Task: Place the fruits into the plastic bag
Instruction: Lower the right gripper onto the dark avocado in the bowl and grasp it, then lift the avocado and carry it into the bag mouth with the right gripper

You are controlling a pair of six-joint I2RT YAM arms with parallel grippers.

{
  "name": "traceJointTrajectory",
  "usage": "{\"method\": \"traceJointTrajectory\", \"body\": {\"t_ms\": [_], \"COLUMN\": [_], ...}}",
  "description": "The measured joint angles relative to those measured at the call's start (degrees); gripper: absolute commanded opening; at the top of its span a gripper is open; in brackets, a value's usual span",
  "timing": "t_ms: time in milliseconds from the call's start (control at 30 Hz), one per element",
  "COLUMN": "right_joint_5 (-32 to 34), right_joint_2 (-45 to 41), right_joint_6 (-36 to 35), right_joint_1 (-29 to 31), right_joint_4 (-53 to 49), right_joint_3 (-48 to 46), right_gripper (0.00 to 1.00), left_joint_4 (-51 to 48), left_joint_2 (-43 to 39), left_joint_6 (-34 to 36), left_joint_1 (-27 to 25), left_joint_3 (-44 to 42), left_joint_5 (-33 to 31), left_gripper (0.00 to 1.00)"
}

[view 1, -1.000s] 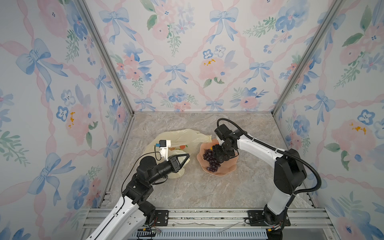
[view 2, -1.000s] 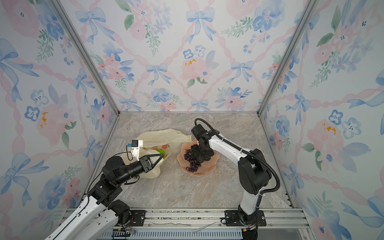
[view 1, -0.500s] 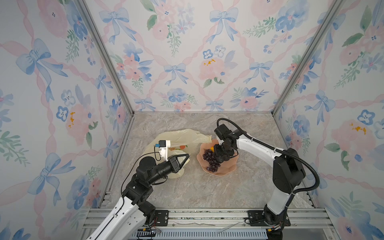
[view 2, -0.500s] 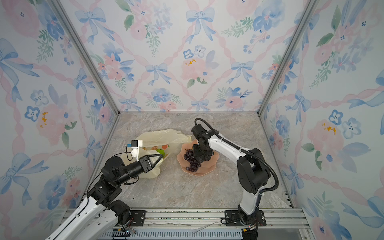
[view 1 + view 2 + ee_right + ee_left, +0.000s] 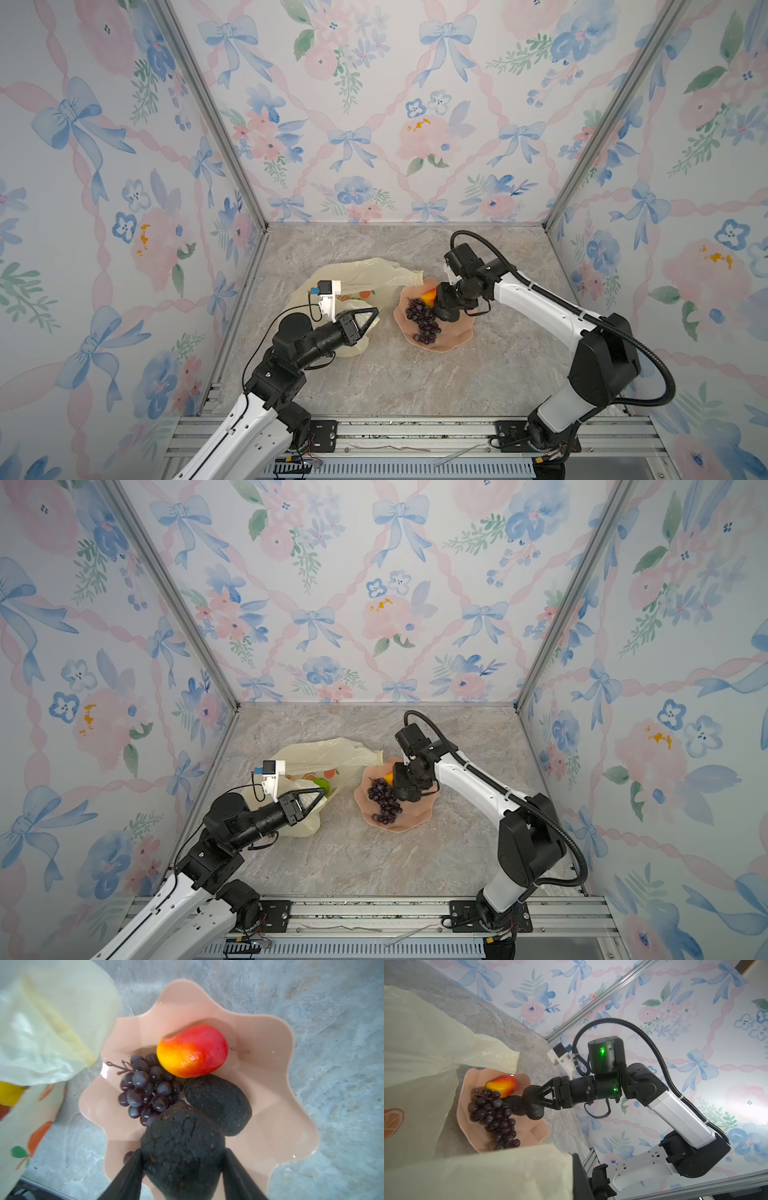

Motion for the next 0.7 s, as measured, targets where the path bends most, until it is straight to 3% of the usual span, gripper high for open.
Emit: {"method": "traceJointTrajectory", "body": {"t_ms": [400, 700], "right_joint_5": [-17.0, -22.4], "right_joint_2": [-12.9, -7.7], "right_joint_6": [12.7, 19.3], "right_joint_1": [-2.3, 4.5], "right_joint_4": [13.5, 24.9], "right_joint_3": [-5.7, -3.5], "right_gripper": [0.51, 0.51], "left_joint_4": [0.0, 0.5], "left_joint_2": [0.6, 0.6], "left_joint_6": [0.0, 0.0], "left_joint_1": [0.0, 0.0], "left_joint_3": [0.0, 0.0], "left_joint_5": [0.0, 0.0], "left_gripper": [0.0, 0.0]}}
